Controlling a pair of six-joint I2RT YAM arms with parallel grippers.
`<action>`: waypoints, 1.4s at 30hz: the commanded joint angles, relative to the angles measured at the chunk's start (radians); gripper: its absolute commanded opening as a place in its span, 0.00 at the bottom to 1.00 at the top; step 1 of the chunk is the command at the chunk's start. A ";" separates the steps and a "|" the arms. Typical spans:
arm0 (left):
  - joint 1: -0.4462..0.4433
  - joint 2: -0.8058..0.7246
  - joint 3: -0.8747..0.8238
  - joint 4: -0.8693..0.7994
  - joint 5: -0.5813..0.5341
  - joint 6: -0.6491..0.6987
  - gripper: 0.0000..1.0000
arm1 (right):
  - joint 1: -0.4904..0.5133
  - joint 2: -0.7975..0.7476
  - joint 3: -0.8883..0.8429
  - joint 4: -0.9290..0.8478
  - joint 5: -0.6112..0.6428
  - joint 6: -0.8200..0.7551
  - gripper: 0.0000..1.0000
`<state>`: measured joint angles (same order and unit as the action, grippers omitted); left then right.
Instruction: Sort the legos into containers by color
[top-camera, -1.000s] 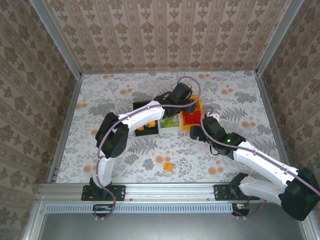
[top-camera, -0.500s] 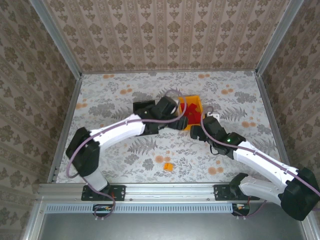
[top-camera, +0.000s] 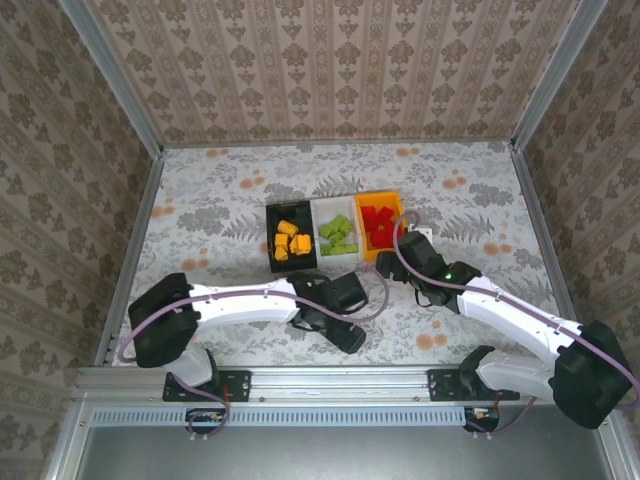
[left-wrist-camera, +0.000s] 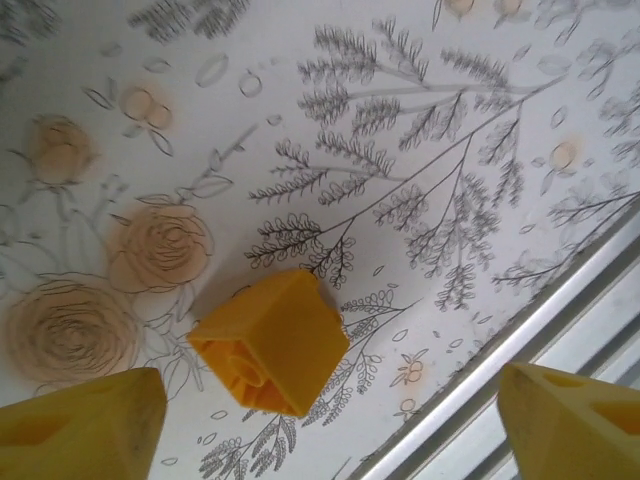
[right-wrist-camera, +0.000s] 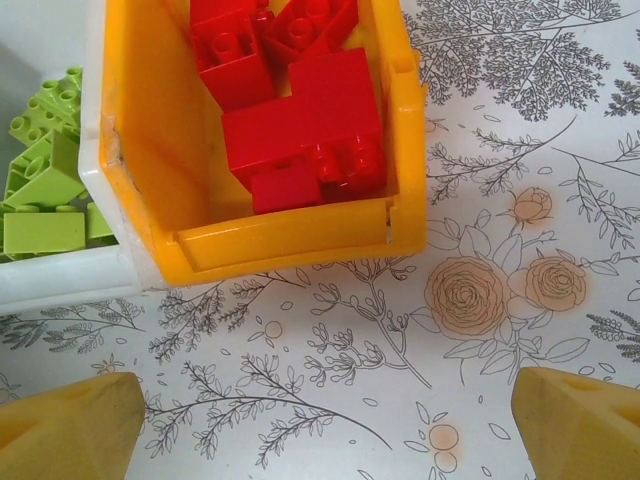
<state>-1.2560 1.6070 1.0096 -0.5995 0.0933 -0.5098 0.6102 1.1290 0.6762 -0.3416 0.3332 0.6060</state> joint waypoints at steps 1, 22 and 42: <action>-0.005 0.051 0.015 -0.057 -0.024 -0.012 0.80 | -0.006 -0.011 -0.007 0.007 -0.003 -0.008 0.96; -0.003 0.147 0.069 -0.065 -0.078 0.043 0.52 | -0.034 -0.058 -0.037 0.012 -0.003 -0.019 0.96; 0.126 -0.211 -0.035 -0.034 -0.346 -0.023 0.38 | -0.051 -0.061 -0.040 0.024 -0.020 -0.012 0.96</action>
<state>-1.1988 1.4990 1.0050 -0.6281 -0.1135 -0.5007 0.5671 1.0836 0.6460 -0.3393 0.3275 0.5987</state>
